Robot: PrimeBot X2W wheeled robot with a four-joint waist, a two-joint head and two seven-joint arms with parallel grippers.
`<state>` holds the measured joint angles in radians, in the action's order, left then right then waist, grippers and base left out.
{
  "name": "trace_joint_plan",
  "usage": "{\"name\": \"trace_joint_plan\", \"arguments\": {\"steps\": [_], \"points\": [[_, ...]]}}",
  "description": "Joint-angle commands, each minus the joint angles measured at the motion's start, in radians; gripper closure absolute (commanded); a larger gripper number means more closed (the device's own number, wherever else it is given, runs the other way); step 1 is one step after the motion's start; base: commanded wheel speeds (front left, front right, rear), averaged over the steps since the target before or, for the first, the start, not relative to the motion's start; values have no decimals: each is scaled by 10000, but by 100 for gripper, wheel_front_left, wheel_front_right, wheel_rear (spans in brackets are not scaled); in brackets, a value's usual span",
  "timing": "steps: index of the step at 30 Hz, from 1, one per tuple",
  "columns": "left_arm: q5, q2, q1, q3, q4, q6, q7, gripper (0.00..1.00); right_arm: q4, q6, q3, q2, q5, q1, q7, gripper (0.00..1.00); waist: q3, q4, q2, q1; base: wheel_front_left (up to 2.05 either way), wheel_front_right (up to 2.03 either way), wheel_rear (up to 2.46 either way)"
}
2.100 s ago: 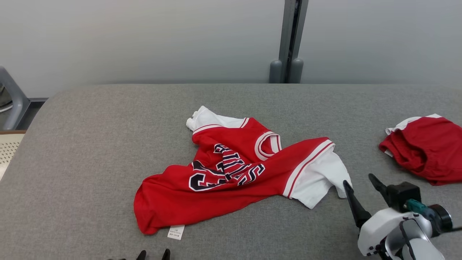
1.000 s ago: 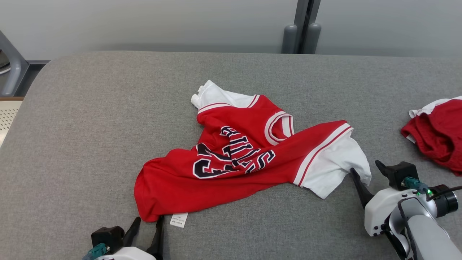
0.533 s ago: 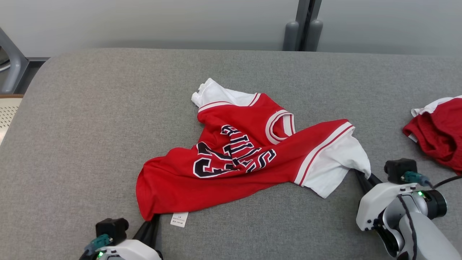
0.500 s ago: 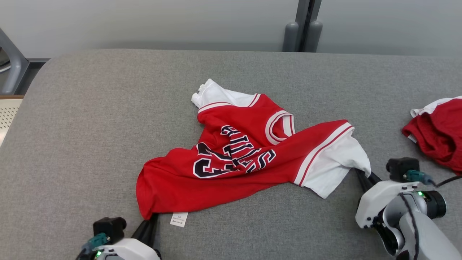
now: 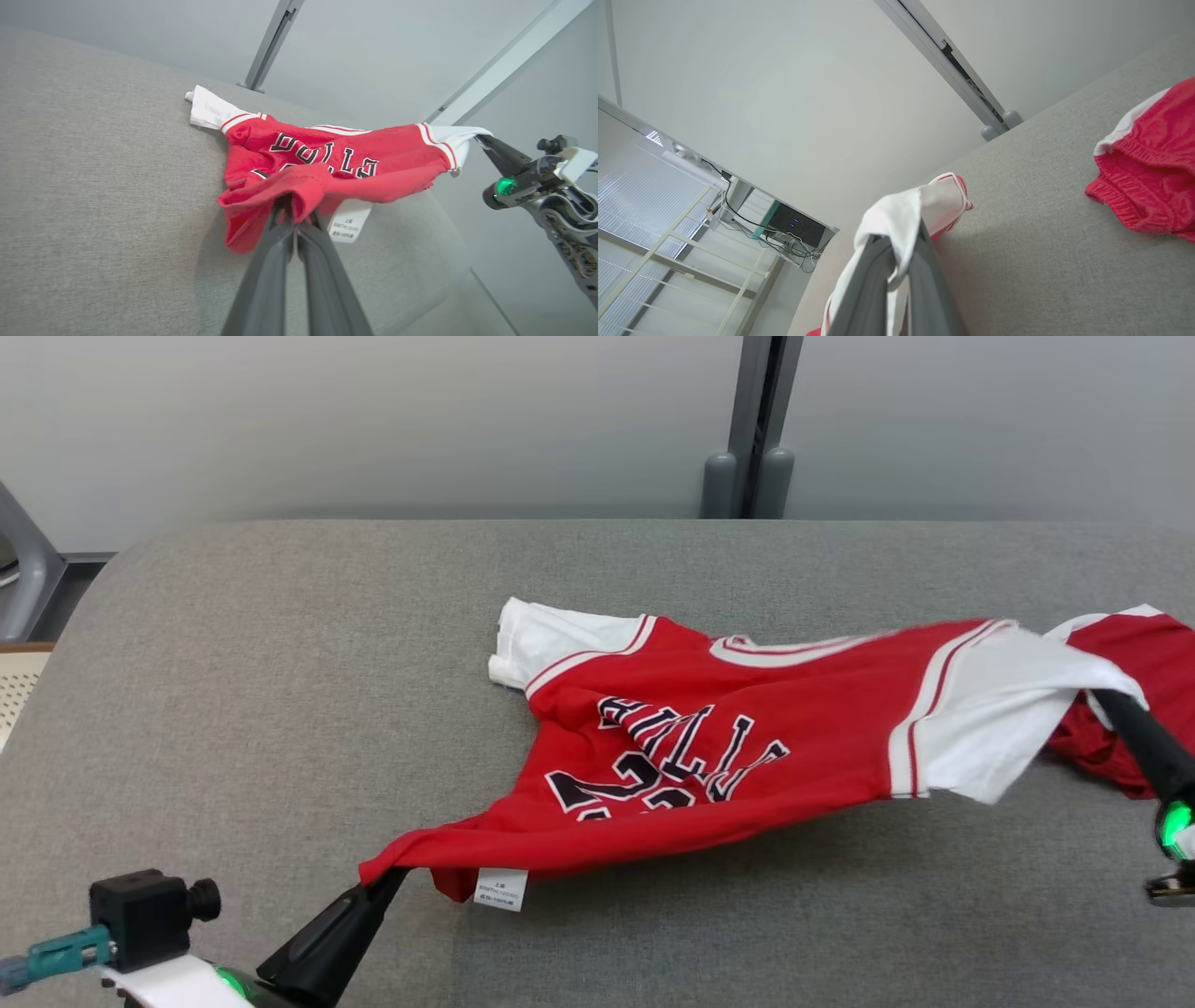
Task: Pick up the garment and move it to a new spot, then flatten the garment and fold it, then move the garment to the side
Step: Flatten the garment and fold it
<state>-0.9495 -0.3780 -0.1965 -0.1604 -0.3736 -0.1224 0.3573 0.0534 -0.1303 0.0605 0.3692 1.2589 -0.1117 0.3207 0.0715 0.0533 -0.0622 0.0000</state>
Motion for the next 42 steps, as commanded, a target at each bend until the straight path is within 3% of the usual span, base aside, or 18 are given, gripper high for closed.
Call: {"name": "trace_joint_plan", "arguments": {"steps": [1,10,17,24,29,34,35,39,42], "points": [[-168,-100,-92,101,-261,41,76,100,182,-8,164,32,170,152,68,100,-83,-93,0,0,0,0,0],[-2398,-976,155,371,-3291,51,1712,100,2180,-9,1905,-439,1239,185,809,100,-152,-412,0,0,0,0,0],[-3639,-1452,2053,817,-3428,278,2516,100,2038,-9,2621,-860,319,-1327,1596,100,522,-414,0,0,0,0,0],[-3246,-1575,6514,246,-684,1025,3499,100,-387,-14,3337,-2256,-2404,-5801,2596,100,1990,-159,0,0,0,0,0],[-2029,-891,10518,-485,2330,1460,3425,100,-2589,-14,4079,-3016,-5288,-10023,2475,100,3199,39,0,0,0,0,0],[-396,104,14049,-762,5612,1517,1770,100,-4723,-14,3879,-3179,-6963,-13118,966,100,4032,109,0,0,0,0,0],[-396,104,14049,-762,5612,1517,1770,100,-4723,-14,3879,-3179,-6963,-13118,966,100,4032,109,0,0,0,0,0],[851,606,15921,-1011,7749,1205,-128,100,-6361,-14,3204,-3162,-7030,-14773,-705,100,4558,54,0,0,0,0,0],[1599,776,16548,-1298,9047,857,-1446,100,-7360,-13,2592,-3178,-6487,-15079,-1534,100,4809,6,0,0,0,0,0]]}}
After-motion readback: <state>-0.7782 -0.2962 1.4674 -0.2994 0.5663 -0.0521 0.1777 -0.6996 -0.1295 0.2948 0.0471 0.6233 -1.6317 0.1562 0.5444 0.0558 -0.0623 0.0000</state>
